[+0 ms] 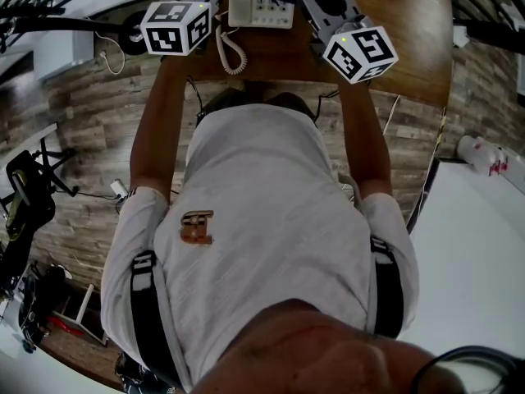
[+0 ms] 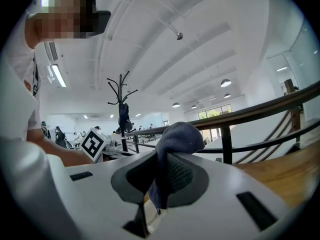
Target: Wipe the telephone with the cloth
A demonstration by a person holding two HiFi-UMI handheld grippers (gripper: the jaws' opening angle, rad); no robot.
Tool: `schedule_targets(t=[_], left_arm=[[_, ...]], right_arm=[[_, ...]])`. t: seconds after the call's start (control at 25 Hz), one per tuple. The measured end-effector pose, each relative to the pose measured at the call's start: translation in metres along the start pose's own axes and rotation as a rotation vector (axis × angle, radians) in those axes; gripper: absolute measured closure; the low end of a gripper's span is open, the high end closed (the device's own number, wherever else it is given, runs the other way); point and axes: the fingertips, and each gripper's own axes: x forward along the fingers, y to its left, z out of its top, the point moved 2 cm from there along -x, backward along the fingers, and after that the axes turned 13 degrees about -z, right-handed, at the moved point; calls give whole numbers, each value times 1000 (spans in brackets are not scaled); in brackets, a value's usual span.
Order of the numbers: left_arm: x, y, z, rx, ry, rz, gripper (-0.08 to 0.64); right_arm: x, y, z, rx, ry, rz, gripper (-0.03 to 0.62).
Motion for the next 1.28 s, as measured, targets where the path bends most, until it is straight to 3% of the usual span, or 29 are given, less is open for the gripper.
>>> schedule_targets(t=[0.24, 0.52, 0.92, 1.28], left_arm=[[19, 24, -28, -113, 111, -45, 436], [35, 36, -56, -217, 223, -80, 431], [48, 40, -68, -292, 279, -91, 431], [53, 48, -77, -313, 320, -85, 431]], right_arm=[[27, -2, -17, 22, 94, 2, 532], [59, -1, -34, 80, 231, 73, 532], [97, -5, -55, 130, 406, 193, 532], [120, -8, -79, 118, 530, 238, 532]])
